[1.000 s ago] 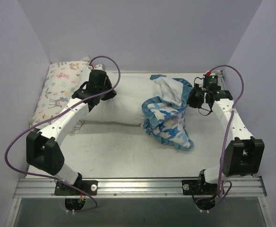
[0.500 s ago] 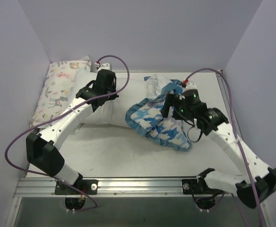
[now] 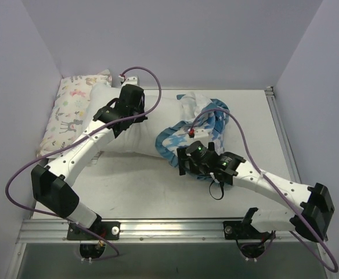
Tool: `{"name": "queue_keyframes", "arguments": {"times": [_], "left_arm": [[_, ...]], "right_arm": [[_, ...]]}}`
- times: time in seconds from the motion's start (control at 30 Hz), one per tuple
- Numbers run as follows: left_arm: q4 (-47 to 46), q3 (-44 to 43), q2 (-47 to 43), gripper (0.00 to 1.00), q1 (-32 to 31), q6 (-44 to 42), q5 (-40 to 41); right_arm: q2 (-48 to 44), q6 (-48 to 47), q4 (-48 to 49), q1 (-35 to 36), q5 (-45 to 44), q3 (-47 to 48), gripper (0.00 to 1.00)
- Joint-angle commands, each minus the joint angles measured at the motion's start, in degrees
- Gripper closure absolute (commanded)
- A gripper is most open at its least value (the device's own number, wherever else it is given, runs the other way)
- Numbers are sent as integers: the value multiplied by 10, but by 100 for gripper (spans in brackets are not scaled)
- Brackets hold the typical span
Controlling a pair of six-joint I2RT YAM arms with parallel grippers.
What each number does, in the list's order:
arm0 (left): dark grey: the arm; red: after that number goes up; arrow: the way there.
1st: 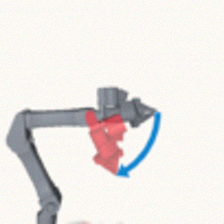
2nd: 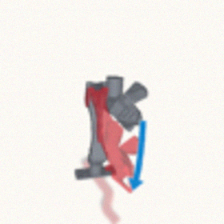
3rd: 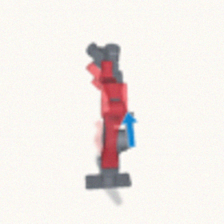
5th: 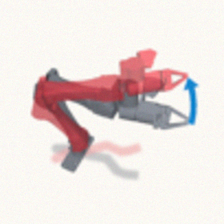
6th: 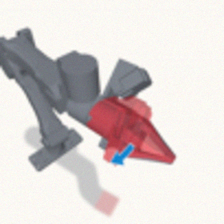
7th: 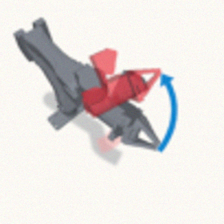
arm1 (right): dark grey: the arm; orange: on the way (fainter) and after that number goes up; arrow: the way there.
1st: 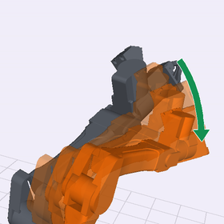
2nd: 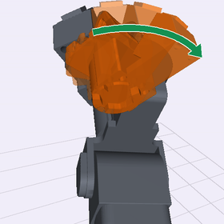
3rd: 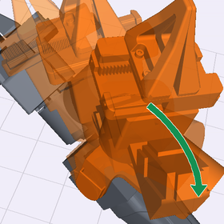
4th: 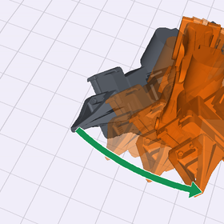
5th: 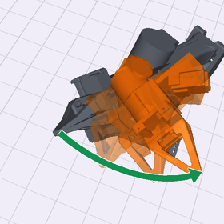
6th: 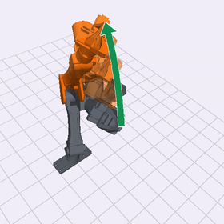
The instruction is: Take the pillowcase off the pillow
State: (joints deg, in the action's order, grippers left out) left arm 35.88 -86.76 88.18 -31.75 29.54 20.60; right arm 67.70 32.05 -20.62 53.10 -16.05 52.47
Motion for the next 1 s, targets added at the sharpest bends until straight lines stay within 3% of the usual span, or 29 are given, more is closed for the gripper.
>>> {"name": "queue_keyframes", "arguments": {"times": [0.0,0.17,0.23,0.3,0.37,0.5,0.6,0.73,0.77,0.97], "left_arm": [[-52,-50,-34,100,0,-6,19],[-51,-62,-38,100,0,-11,11],[-50,-81,-40,100,2,-14,9],[-46,-97,-38,100,5,-18,6],[-38,-128,-36,100,13,-24,8],[-18,-180,-28,100,64,-19,-19],[-11,-208,-25,100,120,-5,-46],[8,-247,-20,100,164,1,-71],[11,-250,-18,100,173,3,-78],[24,-262,-22,100,214,16,-101]], "right_arm": [[46,18,37,6,-37,31,10],[103,22,29,4,-60,32,14],[99,22,26,-13,-51,20,39],[82,23,14,-30,-64,11,90],[61,16,2,-46,-68,9,100],[-27,5,-56,-98,-85,9,100],[-74,-11,-74,-177,-57,4,100],[-98,-37,-81,-316,15,-3,100],[-98,-46,-80,-387,33,-3,100],[-62,-67,-79,-622,178,22,100]]}}
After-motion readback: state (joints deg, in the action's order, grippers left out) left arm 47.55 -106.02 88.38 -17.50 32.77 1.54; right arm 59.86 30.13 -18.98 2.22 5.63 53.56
